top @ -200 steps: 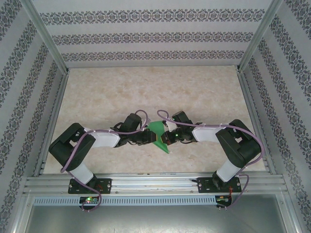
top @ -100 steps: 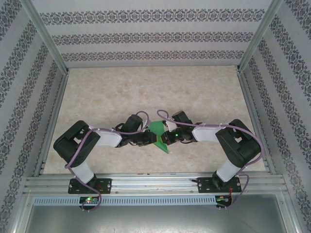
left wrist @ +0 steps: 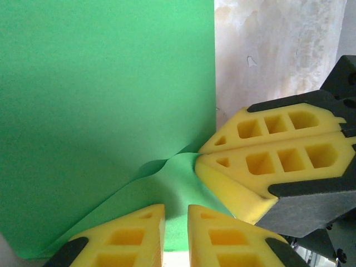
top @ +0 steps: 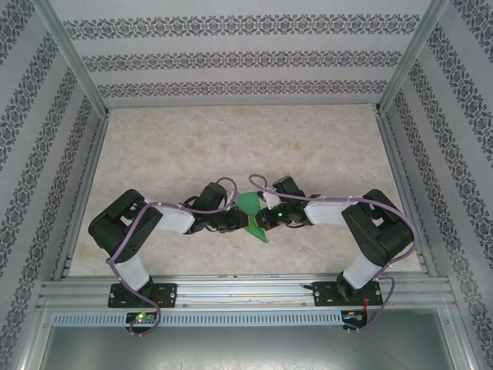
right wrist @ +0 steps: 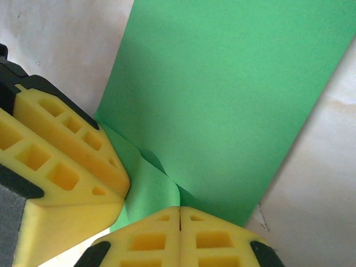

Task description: Fold a paper plane with a square sheet of paper (fold left side to right side)

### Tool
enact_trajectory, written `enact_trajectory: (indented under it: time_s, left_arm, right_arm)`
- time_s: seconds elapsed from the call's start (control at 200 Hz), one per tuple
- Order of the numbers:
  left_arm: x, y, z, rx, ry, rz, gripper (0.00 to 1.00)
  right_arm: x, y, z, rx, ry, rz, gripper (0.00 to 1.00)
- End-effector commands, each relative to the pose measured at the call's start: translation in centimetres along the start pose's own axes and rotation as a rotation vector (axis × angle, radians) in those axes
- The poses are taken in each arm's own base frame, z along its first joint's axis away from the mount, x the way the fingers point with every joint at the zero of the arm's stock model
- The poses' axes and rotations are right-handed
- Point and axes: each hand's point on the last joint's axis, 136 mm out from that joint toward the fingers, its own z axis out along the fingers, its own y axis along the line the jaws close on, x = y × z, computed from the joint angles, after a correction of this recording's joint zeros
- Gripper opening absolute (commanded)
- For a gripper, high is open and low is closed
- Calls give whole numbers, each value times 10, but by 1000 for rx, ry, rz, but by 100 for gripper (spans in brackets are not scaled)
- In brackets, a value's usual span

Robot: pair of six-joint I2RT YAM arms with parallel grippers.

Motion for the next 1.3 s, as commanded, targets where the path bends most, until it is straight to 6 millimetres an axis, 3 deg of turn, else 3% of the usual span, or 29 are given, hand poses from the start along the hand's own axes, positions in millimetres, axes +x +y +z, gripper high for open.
enact_trajectory:
  time_s: [0.0, 0.6, 0.754, 0.889, 1.079, 1.214, 1.299]
  left_arm:
    - [3, 9, 5, -45, 7, -14, 18]
    - [28, 52, 0, -266, 95, -96, 12]
    - [29, 55, 2, -274, 98, -109, 12]
    - [27, 55, 3, -274, 92, -117, 12]
    - [25, 54, 4, -273, 87, -122, 12]
    - [24, 53, 4, -270, 84, -118, 12]
    - [24, 52, 4, -268, 83, -115, 12]
  right_arm:
    - [25, -21, 5, 69, 81, 61, 7]
    - [-20, 4, -21, -9, -50, 61, 26]
    - [-22, 5, -33, -10, -68, 75, 36]
    - [-15, 7, -50, -5, -57, 107, 37]
    - [1, 39, -65, -170, -7, 182, 15]
    - [19, 53, -58, -259, 65, 256, 2]
    - [26, 54, -49, -259, 100, 275, 0]
